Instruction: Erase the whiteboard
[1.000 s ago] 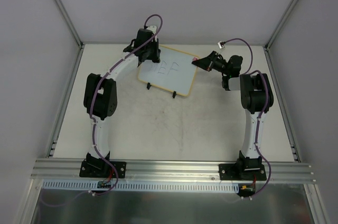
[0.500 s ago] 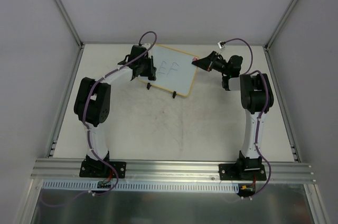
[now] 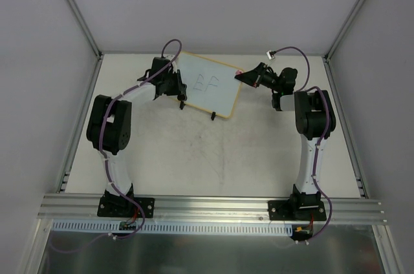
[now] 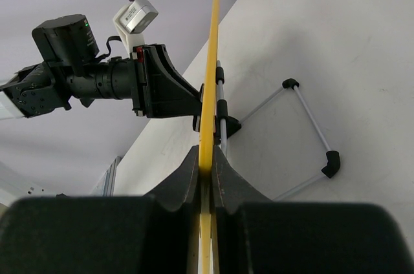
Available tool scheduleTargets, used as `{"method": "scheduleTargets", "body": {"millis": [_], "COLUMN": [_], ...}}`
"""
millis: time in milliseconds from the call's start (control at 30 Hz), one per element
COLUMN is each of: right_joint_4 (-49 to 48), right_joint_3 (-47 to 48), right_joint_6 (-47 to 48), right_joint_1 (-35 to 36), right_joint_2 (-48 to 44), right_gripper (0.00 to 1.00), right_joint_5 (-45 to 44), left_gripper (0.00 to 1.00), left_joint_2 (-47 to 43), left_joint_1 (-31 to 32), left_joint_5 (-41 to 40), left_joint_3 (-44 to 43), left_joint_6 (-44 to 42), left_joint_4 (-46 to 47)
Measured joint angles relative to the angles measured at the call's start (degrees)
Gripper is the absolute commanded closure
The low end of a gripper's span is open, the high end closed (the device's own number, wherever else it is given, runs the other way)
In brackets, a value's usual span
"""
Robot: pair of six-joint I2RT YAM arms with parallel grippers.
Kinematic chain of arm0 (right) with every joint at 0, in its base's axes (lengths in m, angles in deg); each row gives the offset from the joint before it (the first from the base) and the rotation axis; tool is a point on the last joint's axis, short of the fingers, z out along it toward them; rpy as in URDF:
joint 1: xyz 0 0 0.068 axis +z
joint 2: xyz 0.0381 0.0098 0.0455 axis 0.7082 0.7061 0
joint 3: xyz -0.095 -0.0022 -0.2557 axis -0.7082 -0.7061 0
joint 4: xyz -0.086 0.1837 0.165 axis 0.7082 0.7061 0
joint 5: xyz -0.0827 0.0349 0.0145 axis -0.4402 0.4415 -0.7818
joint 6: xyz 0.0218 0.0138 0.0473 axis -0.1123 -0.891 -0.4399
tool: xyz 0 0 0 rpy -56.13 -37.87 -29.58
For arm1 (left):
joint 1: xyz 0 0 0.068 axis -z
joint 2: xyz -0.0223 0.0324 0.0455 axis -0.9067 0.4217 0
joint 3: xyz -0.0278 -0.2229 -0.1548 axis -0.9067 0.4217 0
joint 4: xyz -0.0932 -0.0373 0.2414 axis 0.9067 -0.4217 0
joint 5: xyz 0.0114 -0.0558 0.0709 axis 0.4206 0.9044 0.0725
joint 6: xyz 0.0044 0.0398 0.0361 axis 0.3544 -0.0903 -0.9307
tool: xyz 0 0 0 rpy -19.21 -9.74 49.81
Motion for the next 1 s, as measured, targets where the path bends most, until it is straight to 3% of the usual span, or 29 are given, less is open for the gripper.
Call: {"method": "scheduleTargets", "body": {"millis": [533, 833, 1000], "right_joint_4": [0.00, 0.07, 0.81], "right_joint_3": [-0.31, -0.31, -0.31], "right_joint_6": [0.39, 0.59, 0.11], "right_joint_1": [0.00, 0.00, -0.04], "right_joint_2": [-0.33, -0.55, -0.55], "right_gripper": [1.00, 1.00, 1.00], "right_joint_5": [0.28, 0.44, 0.11], "left_gripper": [1.00, 1.00, 1.00], "left_joint_2": [7.34, 7.37, 6.23], "left_joint_1": [-2.64, -1.77, -0.74], "left_joint_5": [1.99, 2.47, 1.55], "left_joint_3": [-19.67, -19.91, -15.06], "left_joint_6": [-0.07, -0.28, -0.04], "left_joint_4": [-5.53, -5.77, -2.82]}}
